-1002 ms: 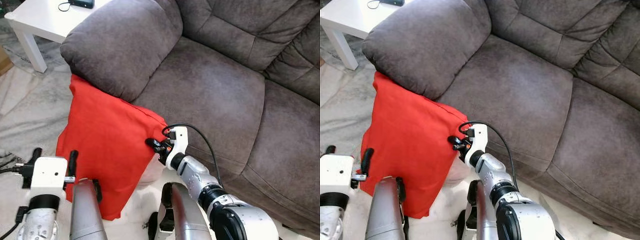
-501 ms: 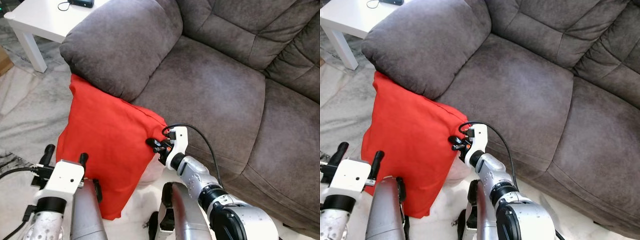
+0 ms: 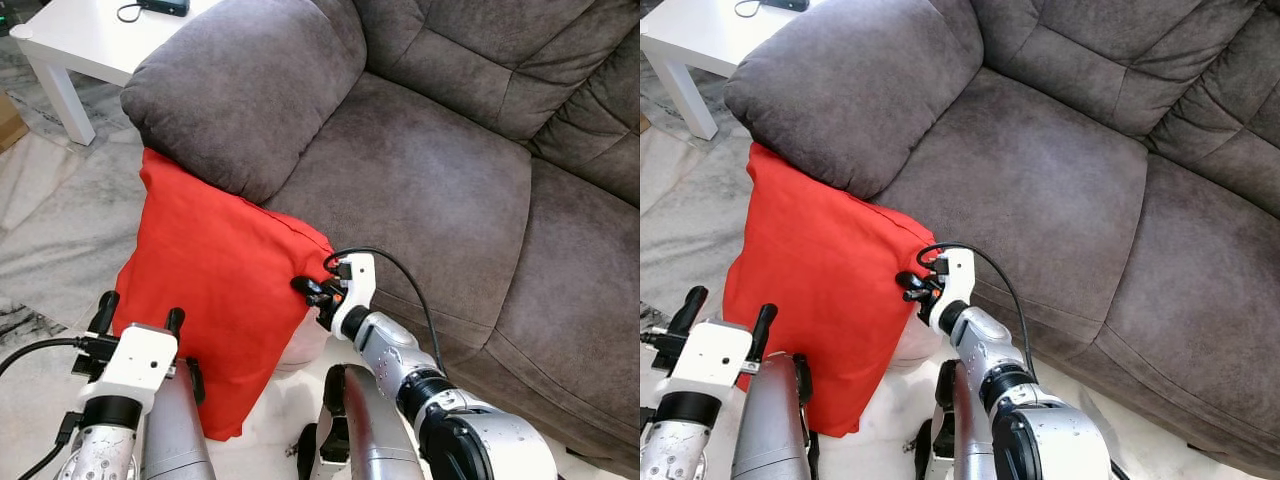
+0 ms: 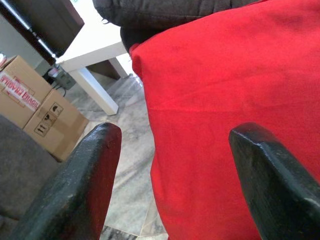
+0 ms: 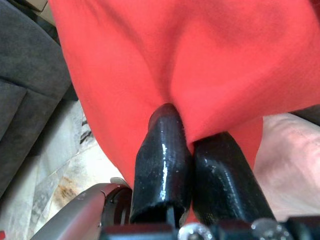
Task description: Move the pillow to the sofa from floor
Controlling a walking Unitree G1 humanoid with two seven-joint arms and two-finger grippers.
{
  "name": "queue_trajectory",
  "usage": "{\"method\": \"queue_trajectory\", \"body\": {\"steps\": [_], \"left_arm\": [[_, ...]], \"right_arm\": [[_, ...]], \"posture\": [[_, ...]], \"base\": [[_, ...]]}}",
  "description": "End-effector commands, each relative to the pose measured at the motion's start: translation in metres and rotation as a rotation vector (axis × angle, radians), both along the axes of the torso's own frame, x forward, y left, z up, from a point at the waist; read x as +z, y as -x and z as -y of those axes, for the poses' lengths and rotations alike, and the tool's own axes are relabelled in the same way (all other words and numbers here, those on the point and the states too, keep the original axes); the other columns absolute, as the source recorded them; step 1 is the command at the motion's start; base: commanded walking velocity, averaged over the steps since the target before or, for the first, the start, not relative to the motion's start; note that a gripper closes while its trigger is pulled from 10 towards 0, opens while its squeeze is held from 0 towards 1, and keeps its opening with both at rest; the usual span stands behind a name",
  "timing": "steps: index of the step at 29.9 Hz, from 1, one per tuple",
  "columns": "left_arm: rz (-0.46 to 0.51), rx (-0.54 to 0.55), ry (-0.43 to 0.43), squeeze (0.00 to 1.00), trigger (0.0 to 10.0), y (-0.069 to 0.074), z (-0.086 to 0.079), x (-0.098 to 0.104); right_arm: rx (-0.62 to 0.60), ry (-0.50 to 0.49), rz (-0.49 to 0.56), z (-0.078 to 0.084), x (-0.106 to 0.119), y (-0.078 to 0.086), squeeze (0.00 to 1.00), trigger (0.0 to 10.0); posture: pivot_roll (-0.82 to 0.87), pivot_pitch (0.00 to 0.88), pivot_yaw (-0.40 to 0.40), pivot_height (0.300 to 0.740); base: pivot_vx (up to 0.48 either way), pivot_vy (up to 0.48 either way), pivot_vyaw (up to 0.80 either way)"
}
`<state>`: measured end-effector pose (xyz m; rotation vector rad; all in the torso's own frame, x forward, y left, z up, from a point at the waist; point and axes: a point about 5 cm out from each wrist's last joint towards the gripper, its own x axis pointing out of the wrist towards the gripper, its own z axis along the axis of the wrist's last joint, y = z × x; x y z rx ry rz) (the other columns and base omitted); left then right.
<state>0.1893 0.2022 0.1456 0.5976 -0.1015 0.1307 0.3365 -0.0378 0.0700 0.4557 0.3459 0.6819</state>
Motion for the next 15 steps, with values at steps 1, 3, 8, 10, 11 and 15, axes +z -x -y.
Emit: {"method": "queue_trajectory", "body": {"steps": [1,3,8,10,11,15], "left_arm": [[-0.023,-0.005,0.025,0.0,10.0,0.002,0.002,-0.008],[-0.035,0.01,0.064,0.0,10.0,0.001,0.003,-0.015],[-0.041,0.014,0.093,0.0,10.0,-0.005,0.005,-0.024],[-0.041,0.012,0.098,0.0,10.0,-0.006,0.006,-0.025],[-0.038,0.01,0.108,0.0,10.0,-0.007,0.008,-0.026],[-0.036,0.005,0.129,0.0,10.0,-0.013,0.011,-0.032]], "right_arm": [[0.026,0.004,-0.032,-0.015,-0.011,0.013,0.0,1.3],[0.041,0.063,0.024,-0.007,-0.006,0.007,0.0,10.0],[-0.002,0.076,0.072,0.01,0.001,-0.002,0.0,10.0],[-0.013,0.086,0.082,0.013,0.002,-0.004,0.0,10.0],[-0.028,0.1,0.103,0.02,0.004,-0.007,0.0,10.0],[-0.072,0.121,0.122,0.033,0.007,-0.011,0.0,10.0]], "posture": [[0.34,0.29,-0.291,0.571],[0.33,0.26,-0.298,0.571],[0.32,0.219,-0.305,0.571],[0.32,0.202,-0.305,0.571],[0.32,0.202,-0.305,0.571],[0.32,0.154,-0.306,0.571]], "base": [[0.0,0.0,0.0],[0.0,0.0,0.0],[0.0,0.0,0.0],[0.0,0.0,0.0],[0.0,0.0,0.0],[0.0,0.0,0.0]]}}
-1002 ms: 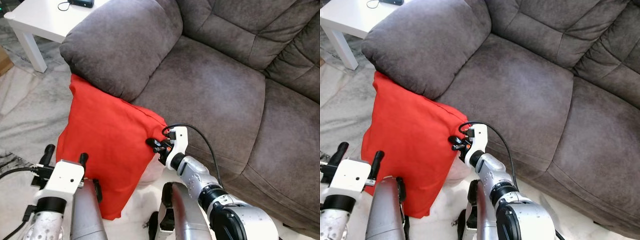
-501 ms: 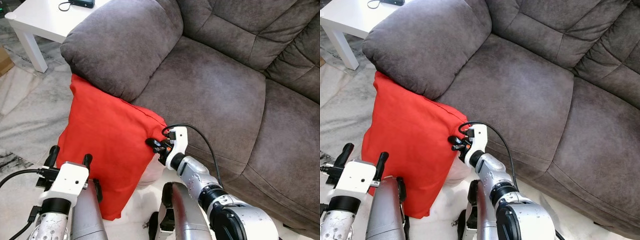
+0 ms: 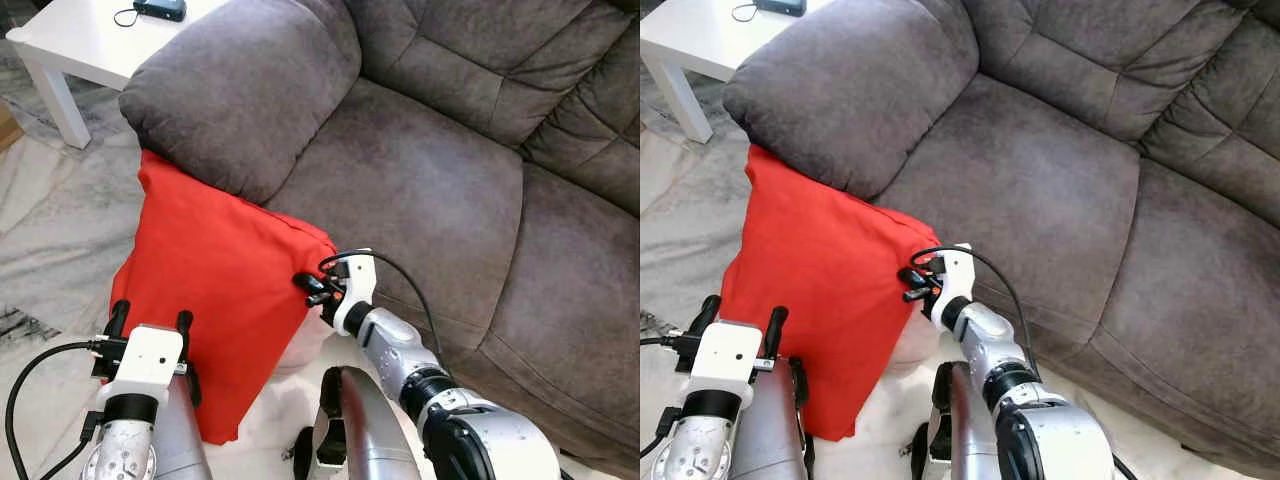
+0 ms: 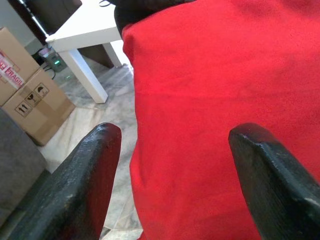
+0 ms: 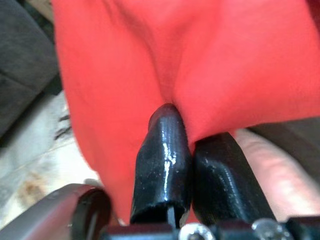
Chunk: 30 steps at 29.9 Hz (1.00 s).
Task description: Move the pillow to the sofa from floor
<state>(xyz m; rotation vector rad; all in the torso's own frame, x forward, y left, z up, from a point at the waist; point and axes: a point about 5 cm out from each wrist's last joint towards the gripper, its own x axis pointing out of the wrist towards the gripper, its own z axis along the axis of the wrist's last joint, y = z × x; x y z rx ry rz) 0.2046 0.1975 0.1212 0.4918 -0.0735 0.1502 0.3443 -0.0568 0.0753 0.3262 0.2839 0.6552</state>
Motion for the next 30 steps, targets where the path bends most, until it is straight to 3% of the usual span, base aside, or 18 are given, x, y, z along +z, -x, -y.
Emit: {"method": "queue_trajectory", "body": {"steps": [1,9,16,30], "left_arm": [[-0.019,-0.017,0.024,0.0,10.0,0.001,0.006,-0.008],[-0.004,-0.03,0.04,0.0,10.0,-0.012,0.005,-0.014],[0.009,-0.048,0.06,0.0,10.0,-0.023,0.003,-0.017],[0.038,-0.072,0.107,0.0,10.0,-0.049,-0.001,-0.016]], "right_arm": [[-0.049,0.017,0.031,0.016,0.002,-0.004,0.0,10.0],[-0.15,0.007,0.071,0.04,0.006,-0.009,0.0,10.0],[-0.171,-0.001,0.099,0.046,0.004,-0.006,0.0,10.0],[-0.309,-0.032,0.127,0.067,-0.008,0.006,0.0,10.0]], "posture": [[0.32,0.148,-0.306,0.571],[0.32,0.069,-0.301,0.571],[0.31,0.0,-0.288,0.571],[0.25,0.0,-0.202,0.571]], "base": [[0.0,0.0,0.0],[0.0,0.0,0.0],[0.0,0.0,0.0],[0.0,0.0,0.0]]}}
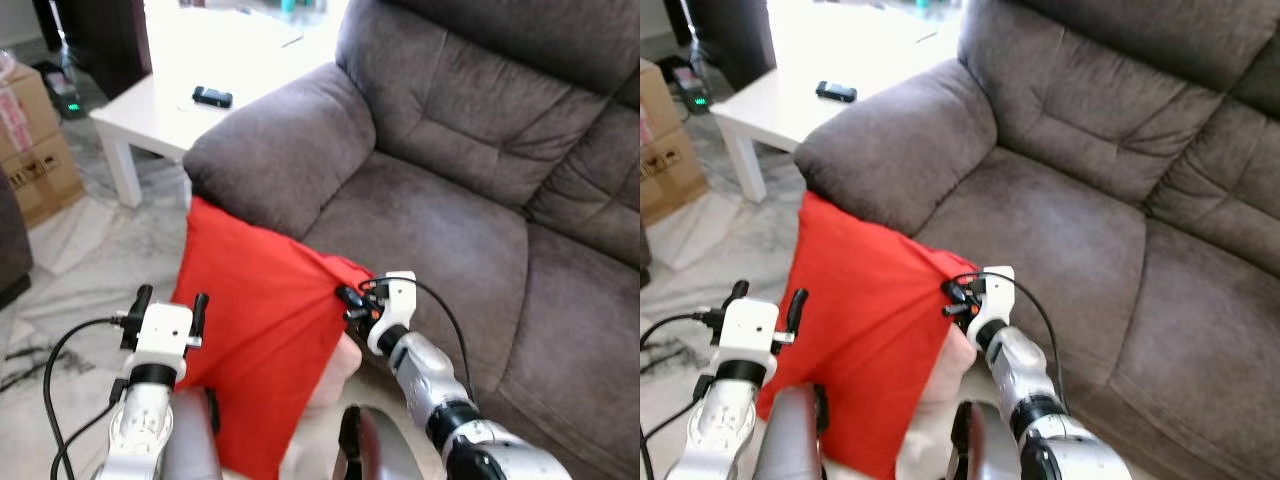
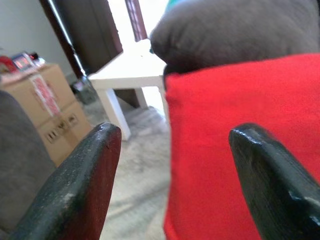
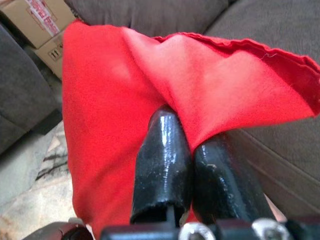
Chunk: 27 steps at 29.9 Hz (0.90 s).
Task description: Move the pillow to the sofa from floor
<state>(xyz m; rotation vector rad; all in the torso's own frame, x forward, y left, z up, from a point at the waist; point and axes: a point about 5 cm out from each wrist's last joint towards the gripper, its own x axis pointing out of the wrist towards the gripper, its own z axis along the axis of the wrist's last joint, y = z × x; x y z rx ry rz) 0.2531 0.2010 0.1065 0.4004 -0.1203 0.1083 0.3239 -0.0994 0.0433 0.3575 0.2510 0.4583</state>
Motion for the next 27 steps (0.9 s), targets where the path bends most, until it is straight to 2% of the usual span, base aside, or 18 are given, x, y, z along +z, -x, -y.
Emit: {"method": "queue_trajectory", "body": {"steps": [1,8,27], "left_arm": [[0.002,-0.017,0.024,0.0,10.0,-0.003,0.002,-0.001],[0.01,-0.032,0.03,0.0,10.0,-0.013,-0.001,0.0],[0.039,-0.095,0.036,0.0,10.0,-0.034,0.002,0.004]], "right_arm": [[-0.119,-0.013,0.132,0.025,0.022,-0.013,0.0,10.0],[-0.164,-0.033,0.137,0.023,0.023,-0.012,0.0,10.0],[-0.261,-0.037,0.152,0.035,0.02,-0.008,0.0,10.0]], "posture": [[0.25,0.0,-0.199,0.571],[0.23,0.0,-0.154,0.571],[0.19,0.0,-0.096,0.571]], "base": [[0.0,0.0,0.0],[0.0,0.0,0.0],[0.0,0.0,0.0]]}}
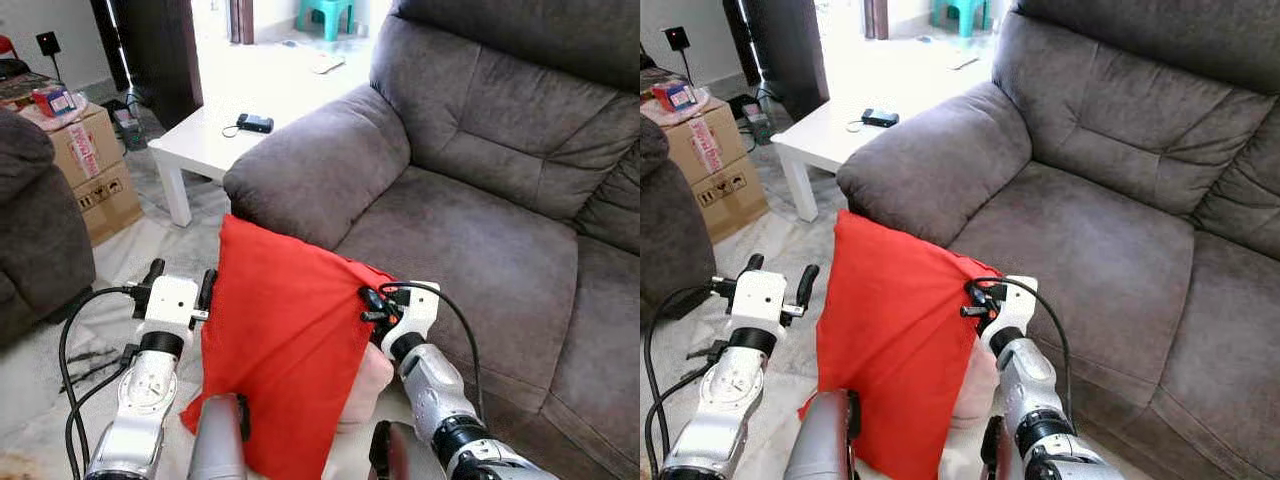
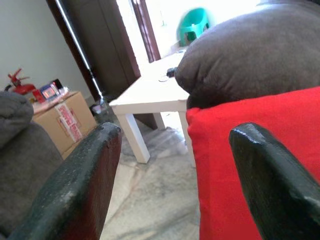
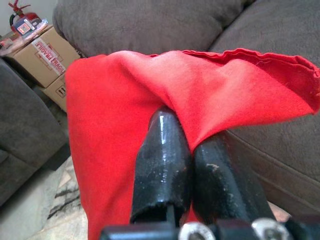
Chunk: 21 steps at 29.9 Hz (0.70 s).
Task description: Move the pillow to the sofa from floor
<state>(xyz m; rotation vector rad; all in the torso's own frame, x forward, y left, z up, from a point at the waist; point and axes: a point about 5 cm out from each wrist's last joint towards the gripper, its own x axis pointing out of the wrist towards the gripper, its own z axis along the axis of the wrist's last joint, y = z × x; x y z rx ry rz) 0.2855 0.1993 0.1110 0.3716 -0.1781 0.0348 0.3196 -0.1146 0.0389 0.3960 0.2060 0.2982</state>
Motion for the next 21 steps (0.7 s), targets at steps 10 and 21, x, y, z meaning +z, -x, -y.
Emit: {"method": "queue_trajectory", "body": {"steps": [10,21], "left_arm": [[0.004,-0.013,0.009,0.0,10.0,-0.005,-0.0013,0.0011],[0.006,-0.018,0.013,0.0,10.0,-0.0062,0.0009,0.0006]], "right_arm": [[-0.104,0.001,0.144,0.0193,0.0265,-0.0136,0.0,10.0],[-0.102,0.002,0.146,0.019,0.0277,-0.0144,0.0,10.0]], "posture": [[0.19,0.0,-0.089,0.607],[0.18,0.0,-0.092,0.644]], "base": [[0.0,0.0,0.0],[0.0,0.0,0.0]]}}
